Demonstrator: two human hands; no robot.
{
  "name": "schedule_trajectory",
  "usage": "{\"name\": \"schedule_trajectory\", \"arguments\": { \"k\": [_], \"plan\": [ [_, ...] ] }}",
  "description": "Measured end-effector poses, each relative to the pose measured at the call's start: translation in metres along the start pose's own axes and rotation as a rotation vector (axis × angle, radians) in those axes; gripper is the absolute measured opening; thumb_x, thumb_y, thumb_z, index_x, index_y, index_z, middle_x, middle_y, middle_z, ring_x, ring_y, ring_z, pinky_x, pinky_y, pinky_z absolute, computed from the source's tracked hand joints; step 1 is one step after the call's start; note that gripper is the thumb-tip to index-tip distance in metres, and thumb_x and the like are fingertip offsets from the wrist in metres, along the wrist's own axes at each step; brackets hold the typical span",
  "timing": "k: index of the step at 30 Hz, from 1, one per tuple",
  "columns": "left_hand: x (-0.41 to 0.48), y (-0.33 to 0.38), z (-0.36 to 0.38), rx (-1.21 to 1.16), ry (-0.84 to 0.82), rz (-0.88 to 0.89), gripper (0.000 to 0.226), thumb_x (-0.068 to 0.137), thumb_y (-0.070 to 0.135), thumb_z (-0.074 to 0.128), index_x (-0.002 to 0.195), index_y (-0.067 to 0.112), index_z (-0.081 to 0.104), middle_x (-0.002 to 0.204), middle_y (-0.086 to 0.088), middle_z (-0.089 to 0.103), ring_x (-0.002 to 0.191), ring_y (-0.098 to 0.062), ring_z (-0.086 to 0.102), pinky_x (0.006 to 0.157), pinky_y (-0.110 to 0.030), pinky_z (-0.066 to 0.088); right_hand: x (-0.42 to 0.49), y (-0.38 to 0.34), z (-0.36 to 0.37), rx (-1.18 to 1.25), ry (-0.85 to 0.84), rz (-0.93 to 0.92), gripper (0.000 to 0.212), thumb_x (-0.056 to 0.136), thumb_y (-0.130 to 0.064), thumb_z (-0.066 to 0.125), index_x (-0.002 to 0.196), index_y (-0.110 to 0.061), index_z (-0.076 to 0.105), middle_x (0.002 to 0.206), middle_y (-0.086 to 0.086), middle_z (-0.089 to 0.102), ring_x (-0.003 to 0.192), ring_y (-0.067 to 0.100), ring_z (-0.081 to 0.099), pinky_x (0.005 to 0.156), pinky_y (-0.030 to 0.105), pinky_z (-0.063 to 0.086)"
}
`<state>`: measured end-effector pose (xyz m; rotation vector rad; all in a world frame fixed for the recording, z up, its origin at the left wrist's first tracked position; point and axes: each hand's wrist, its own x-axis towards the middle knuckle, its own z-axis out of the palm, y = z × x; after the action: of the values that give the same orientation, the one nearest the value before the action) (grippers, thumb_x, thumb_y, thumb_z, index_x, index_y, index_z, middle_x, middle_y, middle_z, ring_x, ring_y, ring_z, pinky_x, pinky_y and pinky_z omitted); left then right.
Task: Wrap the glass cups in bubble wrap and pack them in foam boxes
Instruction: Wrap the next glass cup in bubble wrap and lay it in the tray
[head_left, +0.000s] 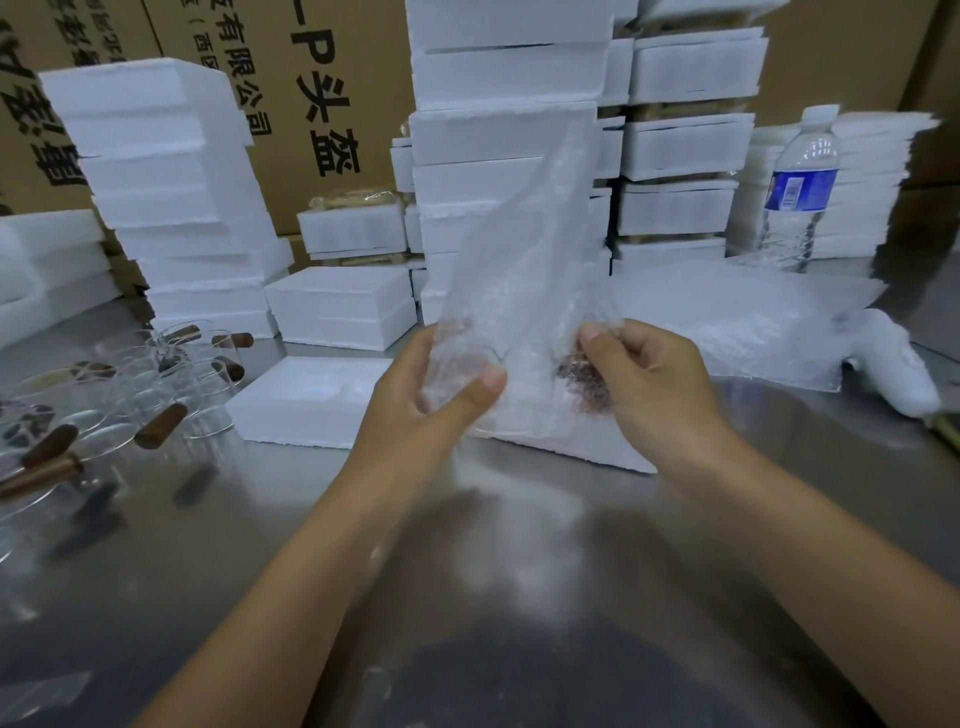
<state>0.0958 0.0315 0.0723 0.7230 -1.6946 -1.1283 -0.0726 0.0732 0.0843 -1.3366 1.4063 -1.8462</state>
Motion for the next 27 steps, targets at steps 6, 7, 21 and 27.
{"name": "schedule_trajectory", "arguments": {
  "k": [6,7,21,27],
  "plan": [
    [-0.007,-0.002,0.008,0.132,-0.101,0.125,0.056,0.076,0.025,0.08,0.116,0.052,0.05,0.116,0.024,0.062,0.107,0.003,0.06,0.084,-0.014,0.05,0.0,0.003,-0.003,-0.063,0.003,-0.035,0.03,0.094,-0.023,0.053,0.066,-0.02,0.064,0.053,-0.014,0.063,0.05,0.0,0.057,0.052,0.019,0.05],
    [-0.006,-0.002,0.009,0.121,-0.103,0.125,0.054,0.076,0.024,0.08,0.115,0.049,0.053,0.116,0.022,0.063,0.107,0.001,0.061,0.085,-0.017,0.051,0.0,0.002,-0.003,-0.055,0.0,-0.042,0.031,0.095,-0.022,0.053,0.065,-0.02,0.063,0.052,-0.015,0.062,0.049,-0.001,0.056,0.05,0.016,0.048],
    [-0.011,0.003,0.012,0.144,-0.203,0.007,0.052,0.07,0.035,0.078,0.117,0.041,0.057,0.122,0.003,0.059,0.113,-0.013,0.06,0.098,-0.043,0.047,-0.009,-0.016,-0.002,0.057,0.022,-0.178,0.026,0.084,-0.008,0.064,0.071,-0.029,0.071,0.072,-0.011,0.071,0.067,0.002,0.064,0.052,0.014,0.051],
    [-0.012,0.003,0.01,0.18,-0.195,0.043,0.048,0.072,0.032,0.077,0.102,0.049,0.044,0.112,0.012,0.058,0.104,-0.01,0.061,0.089,-0.032,0.052,-0.014,-0.012,-0.001,-0.243,-0.183,-0.282,0.028,0.083,-0.01,0.061,0.07,-0.034,0.066,0.083,-0.013,0.062,0.08,-0.001,0.058,0.066,0.008,0.04]
  ]
}}
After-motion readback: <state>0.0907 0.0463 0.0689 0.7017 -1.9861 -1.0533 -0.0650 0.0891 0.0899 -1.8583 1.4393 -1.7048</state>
